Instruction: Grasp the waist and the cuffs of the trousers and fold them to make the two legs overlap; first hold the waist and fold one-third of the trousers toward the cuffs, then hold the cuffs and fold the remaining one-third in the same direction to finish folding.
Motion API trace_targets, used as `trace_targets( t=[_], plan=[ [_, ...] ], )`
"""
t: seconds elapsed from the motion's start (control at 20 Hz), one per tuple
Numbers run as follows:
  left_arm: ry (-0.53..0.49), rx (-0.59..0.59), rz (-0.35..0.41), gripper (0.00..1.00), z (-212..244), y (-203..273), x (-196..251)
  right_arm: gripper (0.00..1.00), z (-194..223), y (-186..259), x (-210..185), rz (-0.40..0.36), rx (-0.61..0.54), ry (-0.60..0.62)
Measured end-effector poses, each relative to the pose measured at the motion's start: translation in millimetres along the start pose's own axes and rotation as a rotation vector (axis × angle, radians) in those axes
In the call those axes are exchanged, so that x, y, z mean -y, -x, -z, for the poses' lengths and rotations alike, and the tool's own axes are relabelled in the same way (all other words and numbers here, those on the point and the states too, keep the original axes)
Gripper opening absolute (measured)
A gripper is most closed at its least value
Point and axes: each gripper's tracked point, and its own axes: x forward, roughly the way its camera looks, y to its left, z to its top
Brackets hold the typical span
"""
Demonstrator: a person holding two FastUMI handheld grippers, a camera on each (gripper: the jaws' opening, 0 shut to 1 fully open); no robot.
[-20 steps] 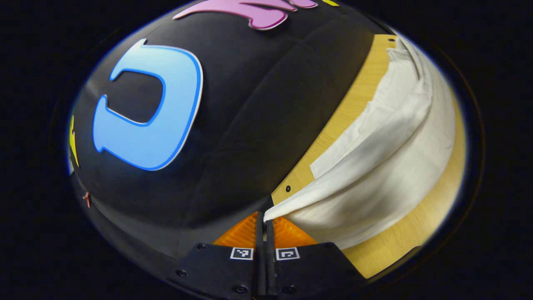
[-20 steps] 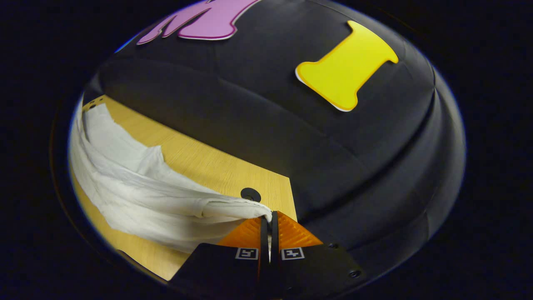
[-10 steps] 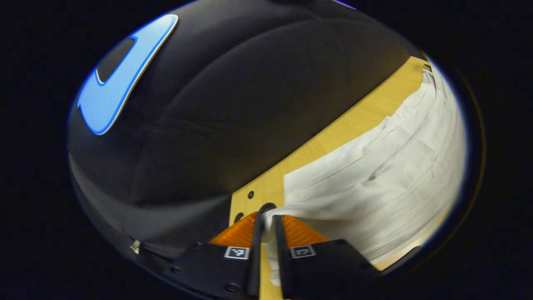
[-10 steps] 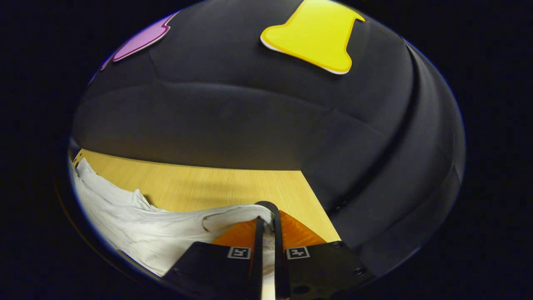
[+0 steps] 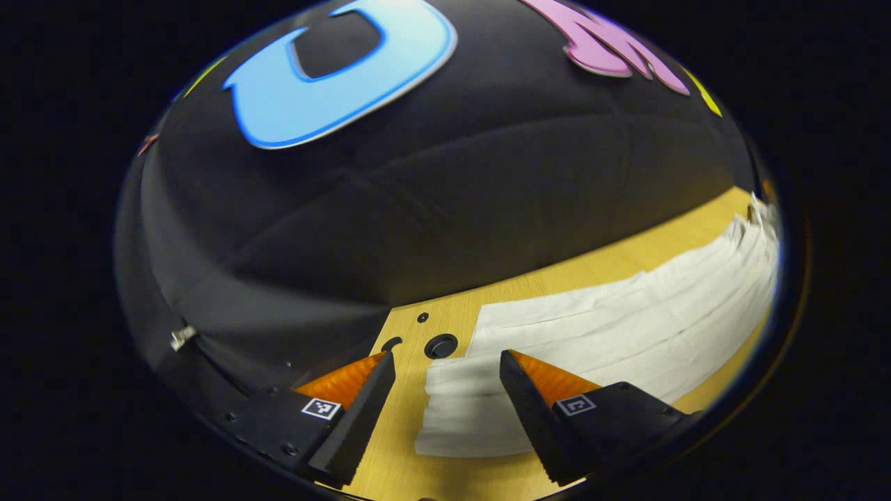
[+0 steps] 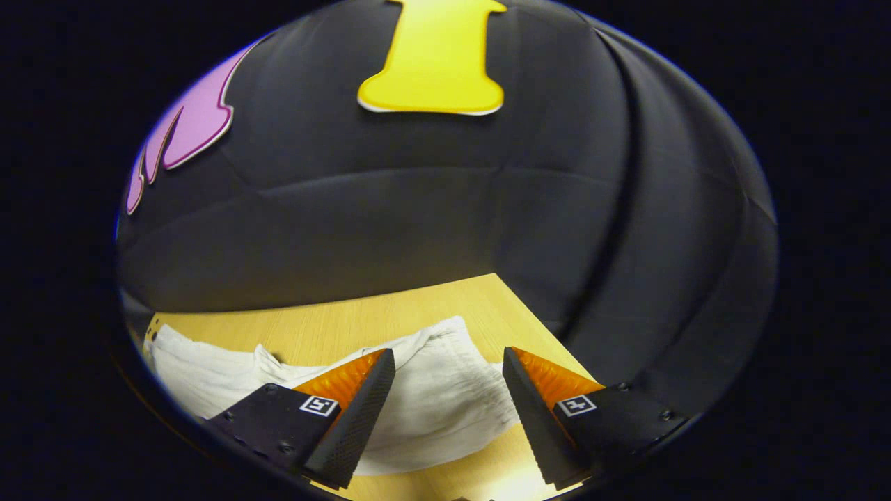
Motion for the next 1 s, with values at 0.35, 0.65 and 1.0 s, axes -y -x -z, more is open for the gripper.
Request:
trace_targets(
  t=[0.35, 0.65, 1.0],
  plan=[
    [0.103, -0.006, 0.060, 0.96, 20.0, 70.8, -4.8, 0.99, 21.3, 2.7, 23.0, 0.122, -0.045, -0.182],
    [0.148, -0.036, 0.014, 0.97, 44.9, 98.0, -17.0, 0.99, 27.8, 0.4, 21.4, 0.105, -0.055, -0.285],
    [0.173, -0.088, 0.027, 0.97, 72.7, 111.7, -15.6, 0.98, 19.1, 7.0, 24.5, 0.167, -0.073, -0.223]
  ],
)
